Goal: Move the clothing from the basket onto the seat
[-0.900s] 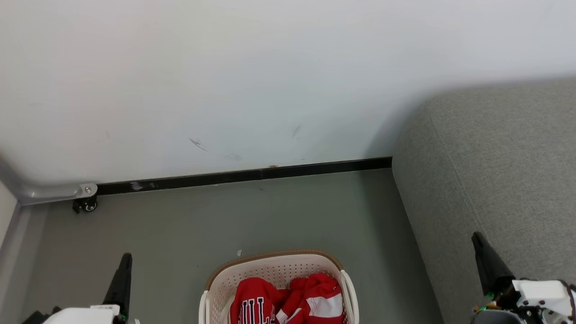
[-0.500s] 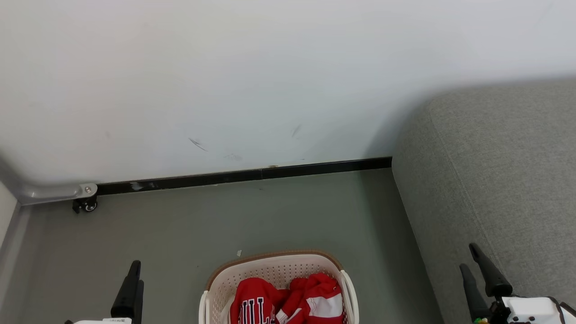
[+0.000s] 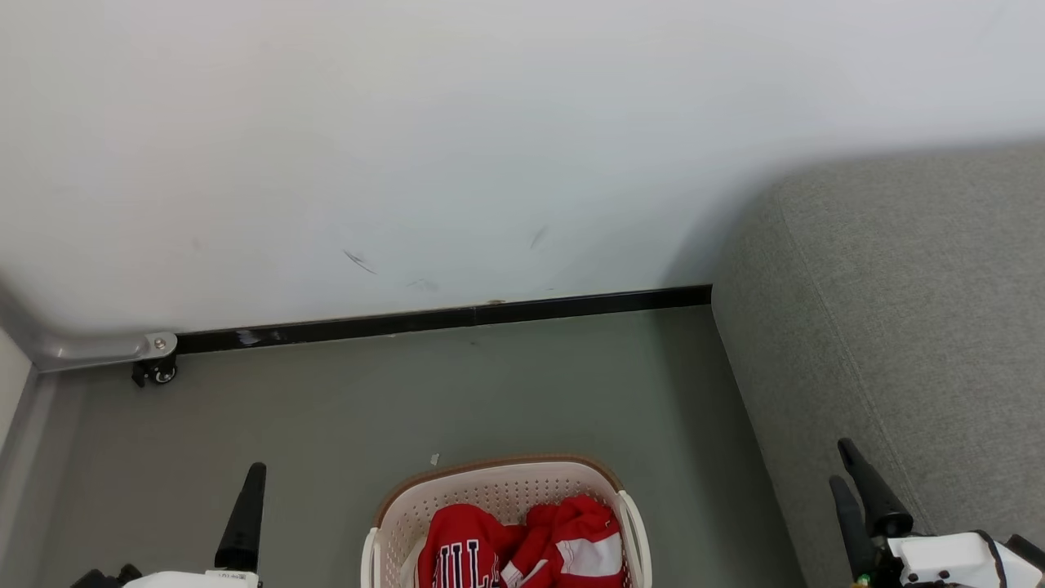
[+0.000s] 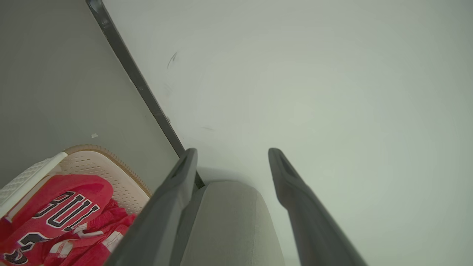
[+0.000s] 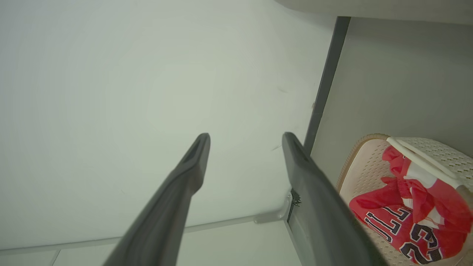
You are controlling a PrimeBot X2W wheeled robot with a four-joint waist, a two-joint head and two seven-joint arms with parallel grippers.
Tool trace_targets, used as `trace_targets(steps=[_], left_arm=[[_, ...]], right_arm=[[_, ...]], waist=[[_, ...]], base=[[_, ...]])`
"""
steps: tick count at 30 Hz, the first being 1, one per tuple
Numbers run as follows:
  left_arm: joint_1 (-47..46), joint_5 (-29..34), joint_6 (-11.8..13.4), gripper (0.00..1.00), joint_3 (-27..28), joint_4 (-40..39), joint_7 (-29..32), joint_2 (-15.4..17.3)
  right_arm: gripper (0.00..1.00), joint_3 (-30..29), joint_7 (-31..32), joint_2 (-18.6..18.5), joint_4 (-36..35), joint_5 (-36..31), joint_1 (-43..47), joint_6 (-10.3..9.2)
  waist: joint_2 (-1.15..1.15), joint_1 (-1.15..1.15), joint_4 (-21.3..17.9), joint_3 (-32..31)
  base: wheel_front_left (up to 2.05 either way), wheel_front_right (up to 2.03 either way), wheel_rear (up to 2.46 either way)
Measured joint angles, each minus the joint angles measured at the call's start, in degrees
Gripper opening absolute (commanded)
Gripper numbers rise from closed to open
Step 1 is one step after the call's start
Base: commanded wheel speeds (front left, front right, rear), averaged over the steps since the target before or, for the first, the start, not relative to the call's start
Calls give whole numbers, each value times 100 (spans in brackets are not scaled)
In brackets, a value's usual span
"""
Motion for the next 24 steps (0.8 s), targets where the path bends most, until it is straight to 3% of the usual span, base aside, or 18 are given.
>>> trace_targets(steps=[15,24], left_arm=[[-29,1419,111,100,-113,-331,-301,33],[-40,2510,257,100,-304,-531,-482,102]], right_arm=[[100,23,-300,-8,-208,-1575,-26,0],[100,179,-469,-13,-335,-2666,-40,1]], waist=[[0,73,7,-39],[0,85,16,-50]], base=[[0,0,0],[0,0,0]])
